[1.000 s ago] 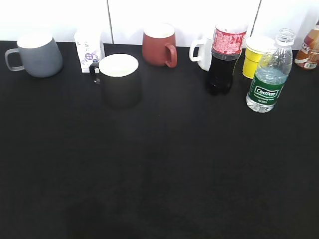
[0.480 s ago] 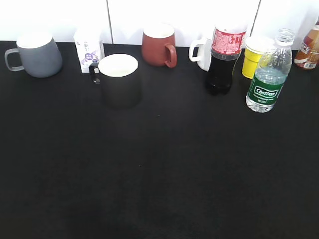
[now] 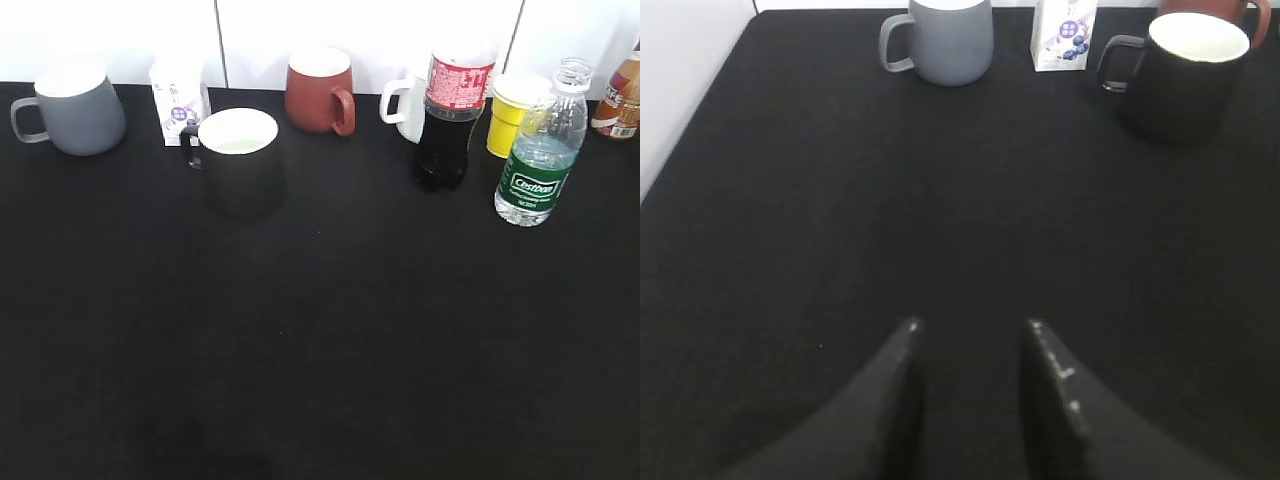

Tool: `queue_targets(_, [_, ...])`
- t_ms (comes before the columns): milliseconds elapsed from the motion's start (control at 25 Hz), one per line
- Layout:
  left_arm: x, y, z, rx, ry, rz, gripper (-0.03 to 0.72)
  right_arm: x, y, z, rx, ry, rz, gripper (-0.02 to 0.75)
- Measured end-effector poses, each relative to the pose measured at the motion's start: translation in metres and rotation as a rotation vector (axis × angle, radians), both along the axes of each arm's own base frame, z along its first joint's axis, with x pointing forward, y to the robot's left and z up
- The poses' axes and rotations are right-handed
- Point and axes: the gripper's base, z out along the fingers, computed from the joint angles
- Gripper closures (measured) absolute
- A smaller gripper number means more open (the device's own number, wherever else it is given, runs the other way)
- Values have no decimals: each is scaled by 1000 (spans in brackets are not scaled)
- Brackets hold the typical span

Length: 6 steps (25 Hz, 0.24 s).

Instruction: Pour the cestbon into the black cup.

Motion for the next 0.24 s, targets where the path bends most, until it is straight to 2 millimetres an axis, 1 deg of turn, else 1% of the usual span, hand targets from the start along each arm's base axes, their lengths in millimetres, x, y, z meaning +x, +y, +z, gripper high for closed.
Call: queue_targets(240, [0, 0, 0, 0, 0, 0, 452, 0, 0, 0, 0, 0, 0, 164])
